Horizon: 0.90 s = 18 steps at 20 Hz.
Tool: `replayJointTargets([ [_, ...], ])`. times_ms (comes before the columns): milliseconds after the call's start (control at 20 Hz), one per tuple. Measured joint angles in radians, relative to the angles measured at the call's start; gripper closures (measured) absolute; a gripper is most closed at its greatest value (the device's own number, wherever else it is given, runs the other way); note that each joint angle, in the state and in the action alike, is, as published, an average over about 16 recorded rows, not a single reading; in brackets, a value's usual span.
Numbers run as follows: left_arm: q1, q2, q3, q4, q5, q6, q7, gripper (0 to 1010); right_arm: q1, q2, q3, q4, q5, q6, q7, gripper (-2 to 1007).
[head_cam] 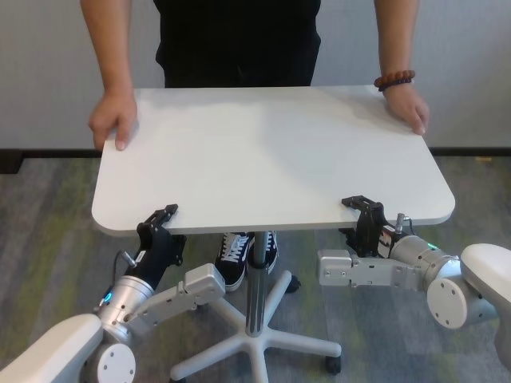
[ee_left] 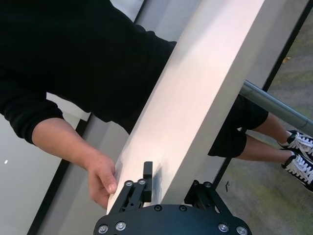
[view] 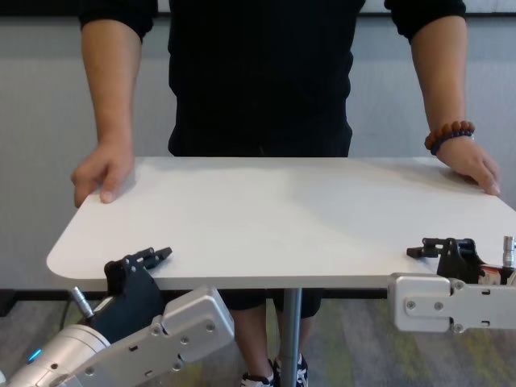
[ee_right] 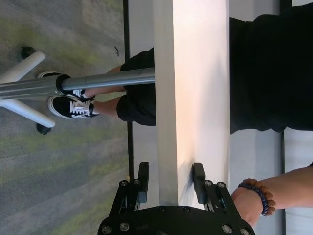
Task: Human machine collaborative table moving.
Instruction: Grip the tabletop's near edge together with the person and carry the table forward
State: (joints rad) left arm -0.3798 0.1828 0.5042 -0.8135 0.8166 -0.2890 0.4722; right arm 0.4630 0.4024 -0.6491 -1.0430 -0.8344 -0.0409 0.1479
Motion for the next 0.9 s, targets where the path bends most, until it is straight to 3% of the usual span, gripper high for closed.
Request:
replayJointTargets([
  [900,0.005,0.004,-0.002,-0.013,-0.003,-0.001,0.0,113,-0.006,0.006,-0.002,-0.011,-0.004,0.005,0.013,59],
])
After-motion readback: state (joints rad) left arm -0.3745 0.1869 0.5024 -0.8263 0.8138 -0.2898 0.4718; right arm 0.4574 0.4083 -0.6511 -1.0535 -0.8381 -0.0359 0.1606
